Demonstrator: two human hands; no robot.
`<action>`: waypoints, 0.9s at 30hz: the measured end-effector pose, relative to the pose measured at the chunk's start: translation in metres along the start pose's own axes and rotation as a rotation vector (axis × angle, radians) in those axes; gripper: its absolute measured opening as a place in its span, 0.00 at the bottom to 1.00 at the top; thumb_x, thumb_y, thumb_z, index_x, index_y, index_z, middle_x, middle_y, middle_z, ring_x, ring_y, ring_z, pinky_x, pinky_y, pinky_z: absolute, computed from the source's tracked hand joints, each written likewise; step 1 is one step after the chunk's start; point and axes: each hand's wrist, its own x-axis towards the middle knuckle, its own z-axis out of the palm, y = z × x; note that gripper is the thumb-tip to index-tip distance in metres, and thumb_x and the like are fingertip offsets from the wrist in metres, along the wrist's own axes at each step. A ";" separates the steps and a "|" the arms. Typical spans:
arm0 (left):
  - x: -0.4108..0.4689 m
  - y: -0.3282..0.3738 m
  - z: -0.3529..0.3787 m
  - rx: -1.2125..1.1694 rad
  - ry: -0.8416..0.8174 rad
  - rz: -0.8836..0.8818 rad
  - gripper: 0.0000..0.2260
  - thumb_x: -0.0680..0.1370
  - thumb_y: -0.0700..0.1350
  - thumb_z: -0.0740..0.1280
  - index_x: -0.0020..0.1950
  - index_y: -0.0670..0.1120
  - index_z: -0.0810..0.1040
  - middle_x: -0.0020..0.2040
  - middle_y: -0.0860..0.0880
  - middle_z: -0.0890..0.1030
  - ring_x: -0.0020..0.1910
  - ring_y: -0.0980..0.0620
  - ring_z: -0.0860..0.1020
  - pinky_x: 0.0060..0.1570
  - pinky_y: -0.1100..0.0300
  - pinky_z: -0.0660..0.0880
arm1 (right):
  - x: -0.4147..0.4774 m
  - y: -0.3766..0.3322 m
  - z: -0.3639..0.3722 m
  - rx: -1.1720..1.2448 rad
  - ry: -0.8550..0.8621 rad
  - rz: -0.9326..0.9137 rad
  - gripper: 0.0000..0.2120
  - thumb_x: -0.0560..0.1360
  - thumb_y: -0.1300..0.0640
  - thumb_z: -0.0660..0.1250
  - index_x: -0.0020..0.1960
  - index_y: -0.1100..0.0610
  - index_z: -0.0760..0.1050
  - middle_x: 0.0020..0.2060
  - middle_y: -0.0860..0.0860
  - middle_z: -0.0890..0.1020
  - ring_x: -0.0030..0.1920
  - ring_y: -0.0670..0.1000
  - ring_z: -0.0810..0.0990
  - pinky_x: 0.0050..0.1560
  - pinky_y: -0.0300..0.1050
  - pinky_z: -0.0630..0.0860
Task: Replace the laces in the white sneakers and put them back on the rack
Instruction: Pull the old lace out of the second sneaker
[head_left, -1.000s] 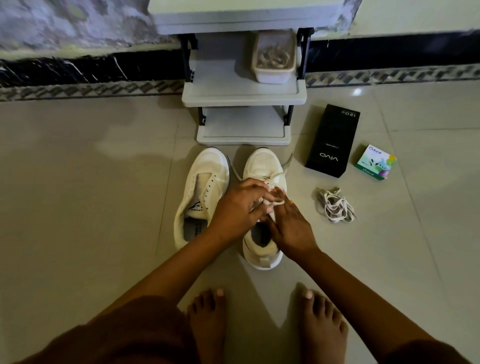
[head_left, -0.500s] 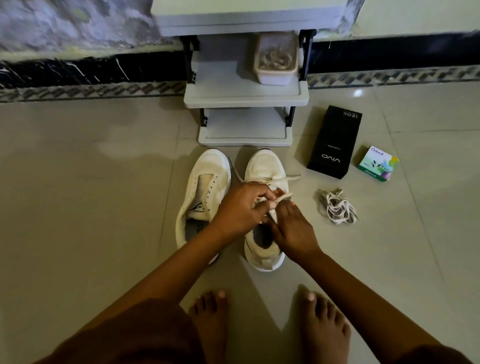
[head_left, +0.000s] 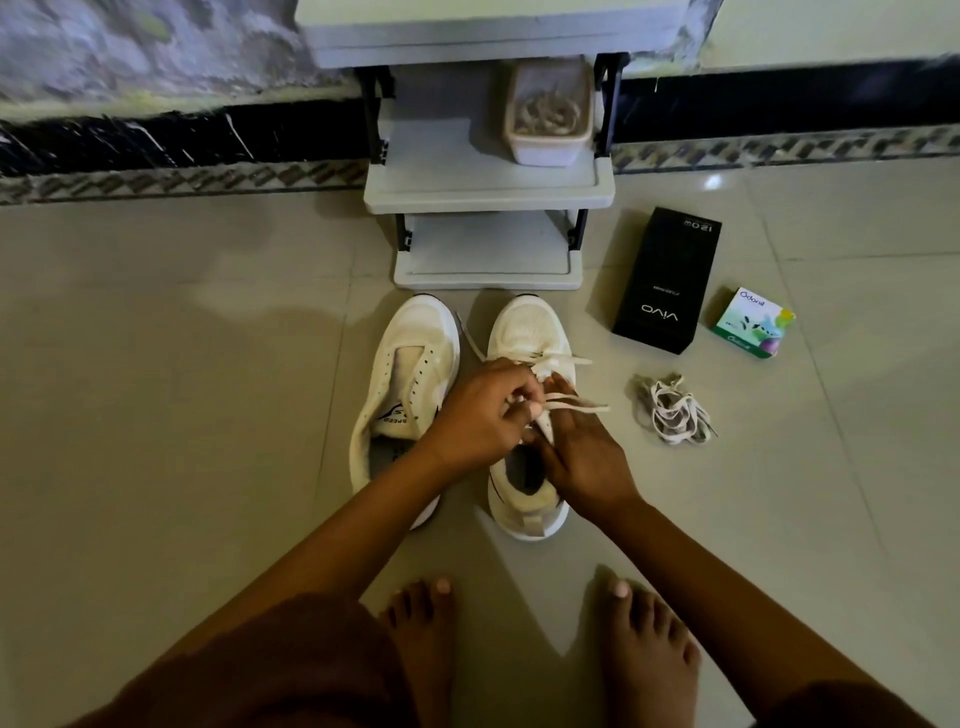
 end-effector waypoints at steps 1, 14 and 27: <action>-0.001 -0.001 -0.001 -0.052 -0.005 -0.022 0.01 0.75 0.40 0.67 0.45 0.44 0.78 0.45 0.50 0.77 0.48 0.51 0.76 0.51 0.54 0.74 | 0.000 0.000 0.000 -0.013 -0.013 0.011 0.42 0.71 0.30 0.40 0.76 0.54 0.57 0.75 0.51 0.60 0.74 0.51 0.59 0.68 0.43 0.62; 0.006 -0.005 -0.002 -0.017 -0.058 -0.021 0.01 0.73 0.40 0.70 0.41 0.44 0.79 0.47 0.46 0.83 0.47 0.49 0.80 0.49 0.56 0.77 | -0.002 -0.004 -0.003 -0.004 0.018 0.002 0.39 0.74 0.31 0.41 0.69 0.56 0.69 0.67 0.55 0.73 0.67 0.57 0.70 0.63 0.46 0.69; -0.004 -0.017 0.003 0.401 -0.008 0.138 0.12 0.75 0.48 0.62 0.51 0.44 0.81 0.50 0.45 0.83 0.46 0.44 0.80 0.44 0.51 0.78 | -0.002 -0.002 -0.001 0.013 0.001 0.025 0.38 0.75 0.32 0.43 0.70 0.57 0.68 0.69 0.54 0.70 0.67 0.55 0.69 0.64 0.44 0.67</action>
